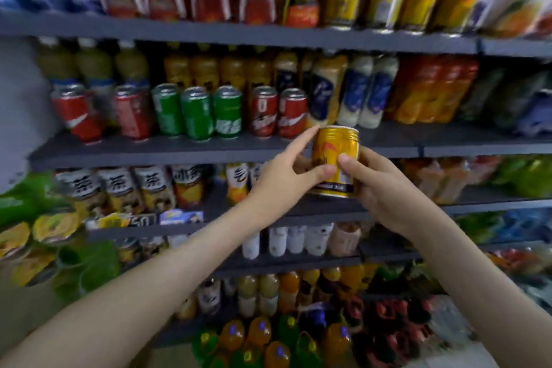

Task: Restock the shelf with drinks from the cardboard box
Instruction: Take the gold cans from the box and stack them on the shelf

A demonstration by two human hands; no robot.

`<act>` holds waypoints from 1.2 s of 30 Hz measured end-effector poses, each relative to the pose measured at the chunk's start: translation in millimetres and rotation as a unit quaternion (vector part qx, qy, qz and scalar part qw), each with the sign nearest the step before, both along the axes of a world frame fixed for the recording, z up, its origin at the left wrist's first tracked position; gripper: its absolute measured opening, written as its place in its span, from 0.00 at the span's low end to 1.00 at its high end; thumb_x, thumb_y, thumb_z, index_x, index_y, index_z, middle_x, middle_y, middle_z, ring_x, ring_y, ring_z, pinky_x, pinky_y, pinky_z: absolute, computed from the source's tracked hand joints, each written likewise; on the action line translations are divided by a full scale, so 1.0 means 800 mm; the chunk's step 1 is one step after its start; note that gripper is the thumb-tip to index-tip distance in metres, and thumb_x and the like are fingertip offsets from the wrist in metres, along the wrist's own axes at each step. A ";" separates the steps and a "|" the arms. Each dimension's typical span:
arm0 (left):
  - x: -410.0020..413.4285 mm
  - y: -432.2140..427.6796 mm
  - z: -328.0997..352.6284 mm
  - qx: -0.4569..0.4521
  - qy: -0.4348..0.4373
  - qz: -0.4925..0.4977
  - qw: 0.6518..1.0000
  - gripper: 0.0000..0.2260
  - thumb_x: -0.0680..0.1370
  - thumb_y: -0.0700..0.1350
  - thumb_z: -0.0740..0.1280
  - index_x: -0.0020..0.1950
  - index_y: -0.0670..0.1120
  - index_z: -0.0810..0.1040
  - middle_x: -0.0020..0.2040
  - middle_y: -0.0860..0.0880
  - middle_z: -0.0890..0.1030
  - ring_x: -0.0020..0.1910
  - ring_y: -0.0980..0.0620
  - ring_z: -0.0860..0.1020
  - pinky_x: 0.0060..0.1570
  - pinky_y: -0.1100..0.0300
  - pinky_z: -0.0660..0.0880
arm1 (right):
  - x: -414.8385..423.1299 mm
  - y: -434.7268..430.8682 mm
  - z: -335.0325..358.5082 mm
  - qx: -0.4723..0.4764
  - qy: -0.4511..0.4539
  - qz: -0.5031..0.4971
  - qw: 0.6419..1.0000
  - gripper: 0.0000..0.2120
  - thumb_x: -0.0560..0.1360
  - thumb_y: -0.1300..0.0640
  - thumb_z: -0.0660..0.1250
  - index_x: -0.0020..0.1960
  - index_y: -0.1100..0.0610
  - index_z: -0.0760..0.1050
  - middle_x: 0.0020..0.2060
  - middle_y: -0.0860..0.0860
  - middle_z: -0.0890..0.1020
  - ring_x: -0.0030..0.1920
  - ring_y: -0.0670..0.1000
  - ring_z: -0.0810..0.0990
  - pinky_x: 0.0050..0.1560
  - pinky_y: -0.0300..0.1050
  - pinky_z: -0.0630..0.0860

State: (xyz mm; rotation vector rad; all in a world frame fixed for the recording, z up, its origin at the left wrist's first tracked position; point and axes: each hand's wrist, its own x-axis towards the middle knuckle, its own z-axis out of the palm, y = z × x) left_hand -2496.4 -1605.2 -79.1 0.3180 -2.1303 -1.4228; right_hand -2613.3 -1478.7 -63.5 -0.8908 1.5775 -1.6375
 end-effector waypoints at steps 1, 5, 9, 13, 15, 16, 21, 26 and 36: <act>-0.018 0.006 0.015 -0.025 0.007 0.003 1.000 0.31 0.73 0.54 0.71 0.73 0.64 0.61 0.43 0.60 0.78 0.45 0.66 0.77 0.45 0.72 0.71 | -0.017 0.007 0.014 -0.009 0.016 0.001 1.000 0.25 0.70 0.51 0.68 0.65 0.57 0.72 0.56 0.55 0.83 0.56 0.54 0.82 0.56 0.53 0.78; -0.091 0.019 0.069 -0.113 0.042 -0.001 0.993 0.32 0.74 0.54 0.70 0.74 0.64 0.59 0.43 0.61 0.77 0.42 0.67 0.76 0.43 0.72 0.71 | -0.087 0.024 0.063 -0.035 0.091 -0.029 0.995 0.23 0.68 0.49 0.69 0.62 0.53 0.74 0.53 0.51 0.84 0.53 0.51 0.83 0.51 0.48 0.80; -0.165 0.013 0.117 -0.169 0.074 -0.018 0.983 0.32 0.75 0.54 0.68 0.75 0.62 0.57 0.49 0.62 0.75 0.45 0.69 0.75 0.43 0.74 0.72 | -0.155 0.021 0.110 -0.071 0.145 -0.087 0.983 0.24 0.65 0.47 0.71 0.59 0.55 0.77 0.49 0.51 0.85 0.51 0.54 0.84 0.50 0.50 0.81; -0.230 -0.006 0.169 -0.295 0.125 0.041 0.946 0.28 0.77 0.61 0.60 0.76 0.56 0.60 0.64 0.52 0.75 0.62 0.58 0.73 0.62 0.58 0.72 | -0.217 0.013 0.162 -0.121 0.188 -0.129 0.966 0.22 0.65 0.46 0.71 0.56 0.54 0.78 0.47 0.50 0.86 0.49 0.51 0.84 0.49 0.51 0.79; -0.257 -0.029 0.191 -0.431 0.177 0.161 0.870 0.26 0.79 0.60 0.59 0.75 0.51 0.63 0.68 0.47 0.71 0.67 0.50 0.68 0.66 0.54 0.66 | -0.247 0.008 0.186 -0.143 0.214 -0.148 0.955 0.24 0.65 0.46 0.72 0.58 0.55 0.76 0.50 0.50 0.85 0.49 0.48 0.84 0.49 0.46 0.79; -0.268 -0.042 0.199 -0.485 0.202 0.232 0.819 0.25 0.79 0.57 0.59 0.74 0.49 0.65 0.69 0.44 0.70 0.68 0.47 0.67 0.67 0.52 0.63 | -0.261 0.004 0.198 -0.155 0.223 -0.157 0.949 0.24 0.66 0.47 0.72 0.59 0.55 0.76 0.50 0.50 0.85 0.49 0.48 0.84 0.49 0.45 0.80; -0.306 -0.096 0.226 -0.550 0.135 0.399 0.721 0.29 0.77 0.58 0.61 0.76 0.50 0.61 0.75 0.36 0.58 0.74 0.37 0.55 0.71 0.38 0.47 | -0.310 -0.034 0.245 -0.172 0.326 -0.217 0.904 0.17 0.70 0.46 0.73 0.56 0.52 0.77 0.46 0.46 0.84 0.48 0.45 0.83 0.55 0.49 0.79; -0.326 -0.107 0.237 -0.602 0.076 0.422 0.674 0.31 0.77 0.60 0.58 0.77 0.51 0.58 0.77 0.38 0.55 0.76 0.38 0.53 0.71 0.39 0.42 | -0.324 -0.088 0.268 -0.171 0.441 -0.273 0.838 0.13 0.72 0.45 0.71 0.51 0.49 0.73 0.43 0.43 0.80 0.45 0.40 0.78 0.47 0.35 0.74; -0.345 -0.115 0.263 -0.676 -0.019 0.399 0.619 0.36 0.74 0.63 0.58 0.78 0.53 0.50 0.77 0.36 0.52 0.77 0.40 0.50 0.70 0.39 0.38 | -0.360 -0.133 0.272 -0.133 0.454 -0.265 0.841 0.39 0.73 0.44 0.70 0.76 0.57 0.56 0.60 0.54 0.77 0.57 0.52 0.77 0.59 0.51 0.75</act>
